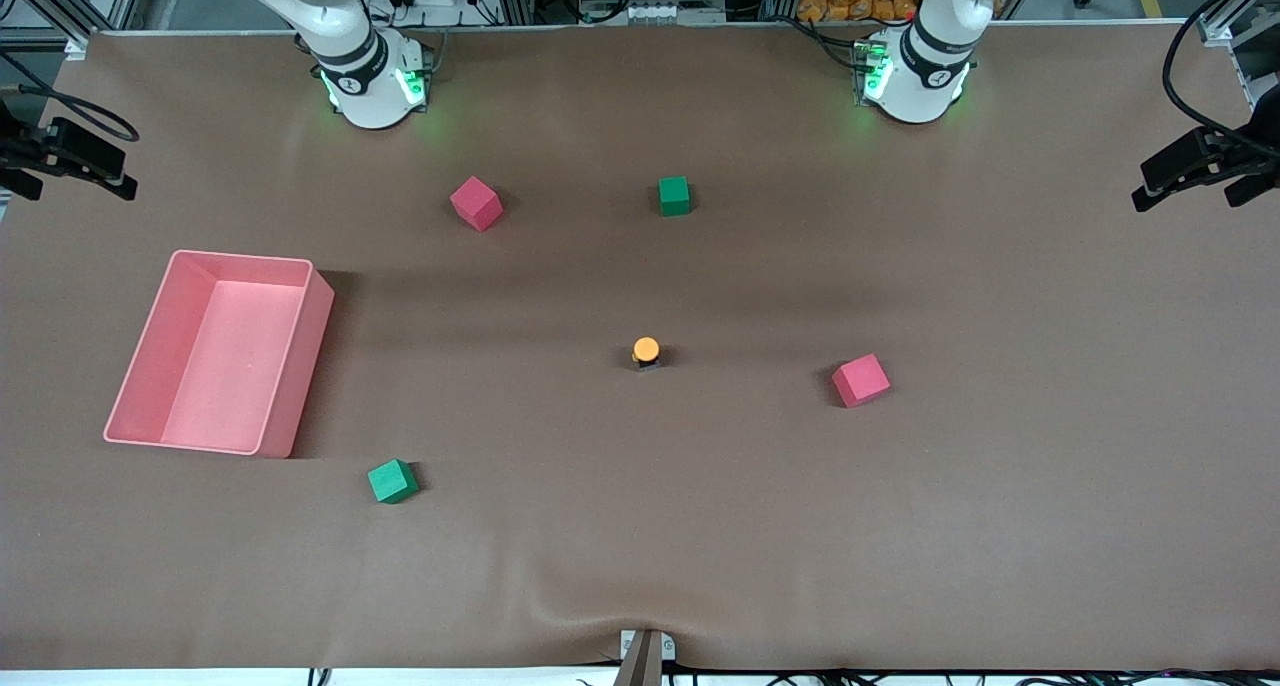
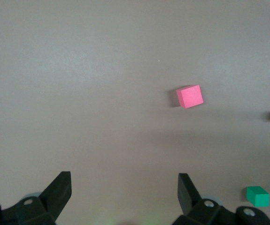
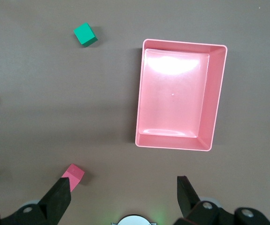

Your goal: Place and upright button with both arms

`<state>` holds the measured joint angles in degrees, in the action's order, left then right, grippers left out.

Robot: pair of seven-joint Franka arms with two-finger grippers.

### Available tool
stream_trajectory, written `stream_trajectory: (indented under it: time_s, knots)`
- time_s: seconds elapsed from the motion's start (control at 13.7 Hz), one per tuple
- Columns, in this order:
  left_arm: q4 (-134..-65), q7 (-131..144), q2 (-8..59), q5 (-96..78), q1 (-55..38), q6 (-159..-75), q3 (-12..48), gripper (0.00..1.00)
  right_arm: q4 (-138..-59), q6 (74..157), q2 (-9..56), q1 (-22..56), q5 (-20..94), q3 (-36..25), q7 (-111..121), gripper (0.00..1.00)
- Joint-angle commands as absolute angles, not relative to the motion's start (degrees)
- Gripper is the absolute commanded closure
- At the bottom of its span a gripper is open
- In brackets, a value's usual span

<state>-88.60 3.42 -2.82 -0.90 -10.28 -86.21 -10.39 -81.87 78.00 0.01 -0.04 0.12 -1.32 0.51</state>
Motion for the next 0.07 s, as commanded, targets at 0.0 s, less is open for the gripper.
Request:
stream_trajectory:
  time_s: [0.0]
  knots:
    - [-88.95, 3.69, -3.78, 0.44, -10.55, -85.61, -10.20, 0.00, -81.74, 77.52, -0.26, -0.09, -0.09, -1.23, -0.53, 0.00]
